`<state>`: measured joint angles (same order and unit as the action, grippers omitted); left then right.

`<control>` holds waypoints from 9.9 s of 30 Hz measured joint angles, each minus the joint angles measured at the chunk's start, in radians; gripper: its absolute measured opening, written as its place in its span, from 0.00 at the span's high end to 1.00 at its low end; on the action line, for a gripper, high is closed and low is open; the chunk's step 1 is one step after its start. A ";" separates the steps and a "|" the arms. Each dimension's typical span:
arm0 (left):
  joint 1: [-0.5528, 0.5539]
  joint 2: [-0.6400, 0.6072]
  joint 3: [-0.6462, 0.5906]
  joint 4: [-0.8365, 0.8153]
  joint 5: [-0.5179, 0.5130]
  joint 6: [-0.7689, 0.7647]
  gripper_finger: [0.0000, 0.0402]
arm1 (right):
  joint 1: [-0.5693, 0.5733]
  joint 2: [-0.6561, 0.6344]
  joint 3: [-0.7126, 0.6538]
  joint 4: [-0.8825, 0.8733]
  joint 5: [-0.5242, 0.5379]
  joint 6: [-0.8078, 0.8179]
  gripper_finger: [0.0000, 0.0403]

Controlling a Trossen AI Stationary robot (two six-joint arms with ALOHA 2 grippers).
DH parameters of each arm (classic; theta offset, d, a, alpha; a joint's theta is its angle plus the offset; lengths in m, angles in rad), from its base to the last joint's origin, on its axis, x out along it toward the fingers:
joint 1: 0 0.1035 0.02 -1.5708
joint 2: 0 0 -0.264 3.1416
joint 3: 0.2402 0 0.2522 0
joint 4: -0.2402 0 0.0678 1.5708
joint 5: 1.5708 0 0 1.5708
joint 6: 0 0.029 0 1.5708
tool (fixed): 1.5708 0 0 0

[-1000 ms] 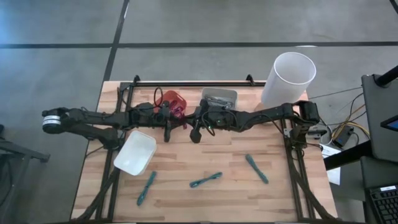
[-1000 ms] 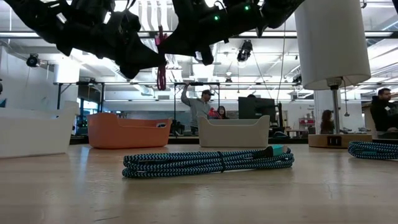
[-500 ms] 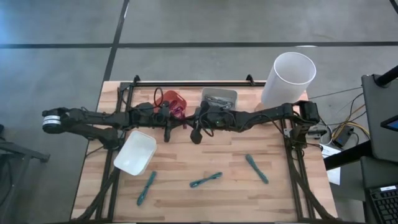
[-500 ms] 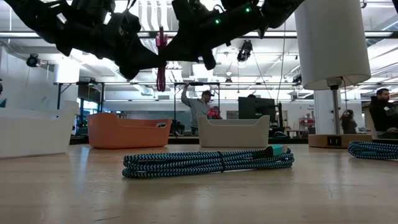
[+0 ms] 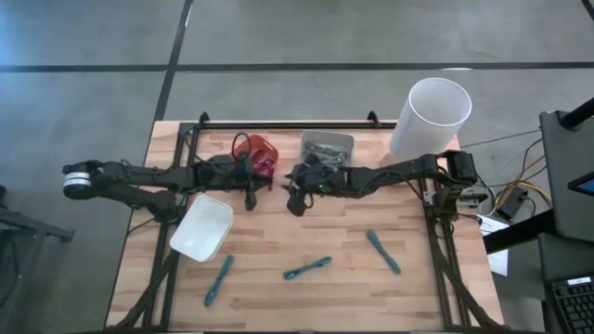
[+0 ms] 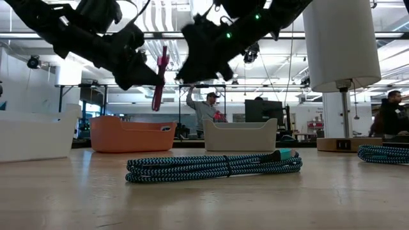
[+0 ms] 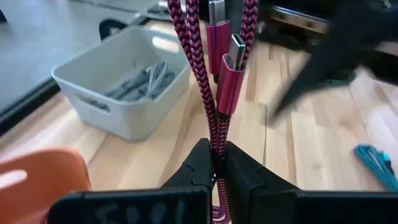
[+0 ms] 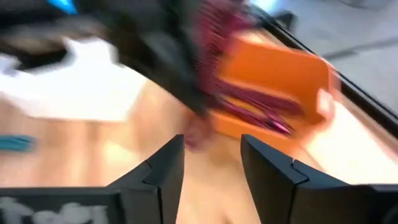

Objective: Pick & Place USB Port
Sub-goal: Put the pink USB cable into the orange bin, then put the left blue USB cable into the white bin

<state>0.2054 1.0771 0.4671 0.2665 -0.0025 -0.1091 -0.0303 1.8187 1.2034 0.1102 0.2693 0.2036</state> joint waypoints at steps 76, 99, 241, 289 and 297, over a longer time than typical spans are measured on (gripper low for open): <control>0.227 0.420 0.385 -0.786 -0.312 -0.022 0.72 | 0.073 0.000 -0.033 -0.184 -0.021 0.137 0.54; 0.035 0.147 0.389 -0.788 -0.112 -0.101 0.73 | 0.152 0.000 -0.039 -0.189 -0.219 0.133 0.54; -0.573 0.675 1.068 -1.810 -0.360 -0.958 0.98 | 0.159 0.000 -0.117 -0.182 -0.216 0.082 0.54; -0.439 0.631 0.560 -1.541 -0.085 -0.963 0.84 | 0.204 0.000 -0.125 -0.180 -0.215 0.117 0.54; -0.440 0.631 0.585 -1.593 -0.085 -0.912 0.78 | 0.206 0.000 -0.116 -0.181 -0.236 0.058 0.54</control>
<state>-0.2344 1.7080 1.0522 -1.3264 -0.0876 -1.0206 0.1757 1.8191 1.0872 -0.0708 0.0336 0.2611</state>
